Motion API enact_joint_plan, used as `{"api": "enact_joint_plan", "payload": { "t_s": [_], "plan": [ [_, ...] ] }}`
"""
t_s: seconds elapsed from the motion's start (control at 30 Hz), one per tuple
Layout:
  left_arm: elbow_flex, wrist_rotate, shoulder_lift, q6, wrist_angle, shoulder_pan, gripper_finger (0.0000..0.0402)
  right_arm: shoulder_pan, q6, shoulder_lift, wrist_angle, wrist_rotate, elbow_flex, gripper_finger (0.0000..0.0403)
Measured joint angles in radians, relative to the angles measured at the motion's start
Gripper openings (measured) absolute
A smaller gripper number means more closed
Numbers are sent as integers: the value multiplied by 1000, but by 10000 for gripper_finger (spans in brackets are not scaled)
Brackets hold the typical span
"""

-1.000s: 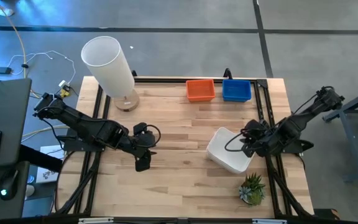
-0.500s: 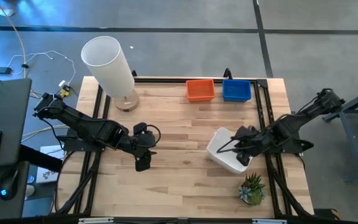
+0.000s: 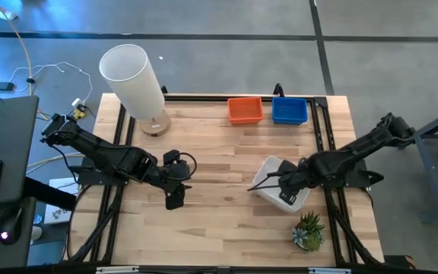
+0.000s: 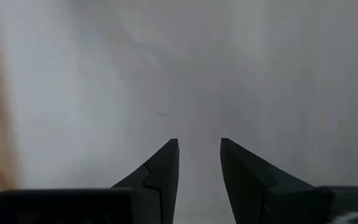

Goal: Stack baskets by color
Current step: Move the stacked white bins to the top of the table

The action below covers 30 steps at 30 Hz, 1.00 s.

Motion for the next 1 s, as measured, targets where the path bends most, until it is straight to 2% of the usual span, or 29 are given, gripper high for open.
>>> {"api": "enact_joint_plan", "payload": {
  "t_s": [0.47,0.73,1.0],
  "plan": [
    [0,0,0,18,-1,0,137,-180,-75,20,-176,113,-1,103],
    [0,0,0,30,-1,0,137,-309,-258,20,-203,215,-1,103],
    [0,0,0,30,-1,0,137,-441,-416,20,-200,270,-1,103]
  ]
}}
